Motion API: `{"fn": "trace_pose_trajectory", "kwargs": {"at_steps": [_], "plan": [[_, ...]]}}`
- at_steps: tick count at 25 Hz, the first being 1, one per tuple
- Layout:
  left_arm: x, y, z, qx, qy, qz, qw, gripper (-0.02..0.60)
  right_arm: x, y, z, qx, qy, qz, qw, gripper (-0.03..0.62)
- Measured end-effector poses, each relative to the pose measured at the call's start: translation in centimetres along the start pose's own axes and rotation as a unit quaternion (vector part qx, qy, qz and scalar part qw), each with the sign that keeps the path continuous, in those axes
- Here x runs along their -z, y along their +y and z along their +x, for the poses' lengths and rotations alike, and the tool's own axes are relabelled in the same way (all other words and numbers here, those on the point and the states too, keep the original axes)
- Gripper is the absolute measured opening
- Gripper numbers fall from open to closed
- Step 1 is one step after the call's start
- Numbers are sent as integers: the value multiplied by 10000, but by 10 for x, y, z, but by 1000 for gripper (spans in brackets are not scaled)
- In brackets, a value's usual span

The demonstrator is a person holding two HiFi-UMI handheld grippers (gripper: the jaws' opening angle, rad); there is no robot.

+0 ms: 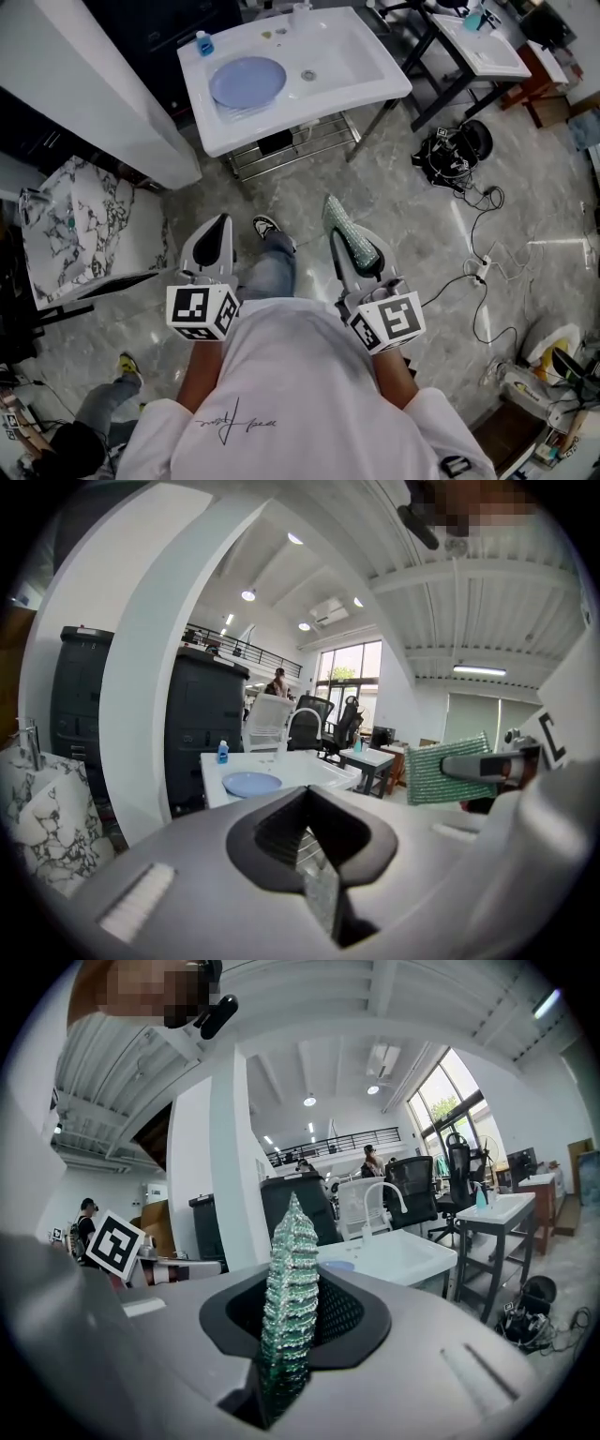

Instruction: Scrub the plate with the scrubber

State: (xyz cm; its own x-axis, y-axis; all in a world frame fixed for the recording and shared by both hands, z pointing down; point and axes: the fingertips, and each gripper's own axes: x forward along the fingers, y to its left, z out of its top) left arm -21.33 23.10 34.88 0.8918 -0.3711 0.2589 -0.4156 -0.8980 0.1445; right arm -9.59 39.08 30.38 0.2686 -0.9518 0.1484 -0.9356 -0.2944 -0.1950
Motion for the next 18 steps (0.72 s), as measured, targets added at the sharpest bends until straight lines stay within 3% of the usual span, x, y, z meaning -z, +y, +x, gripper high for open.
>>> {"fn": "trace_pose_trajectory", "kwargs": {"at_steps": [7, 18], "plan": [[-26, 33, 64, -138, -171, -205, 9995, 54, -26, -27, 71, -44, 95, -308, 9995, 63], [-51, 89, 171, -244, 63, -304, 9992, 54, -57, -53, 205, -581, 353, -346, 9971, 64]]}}
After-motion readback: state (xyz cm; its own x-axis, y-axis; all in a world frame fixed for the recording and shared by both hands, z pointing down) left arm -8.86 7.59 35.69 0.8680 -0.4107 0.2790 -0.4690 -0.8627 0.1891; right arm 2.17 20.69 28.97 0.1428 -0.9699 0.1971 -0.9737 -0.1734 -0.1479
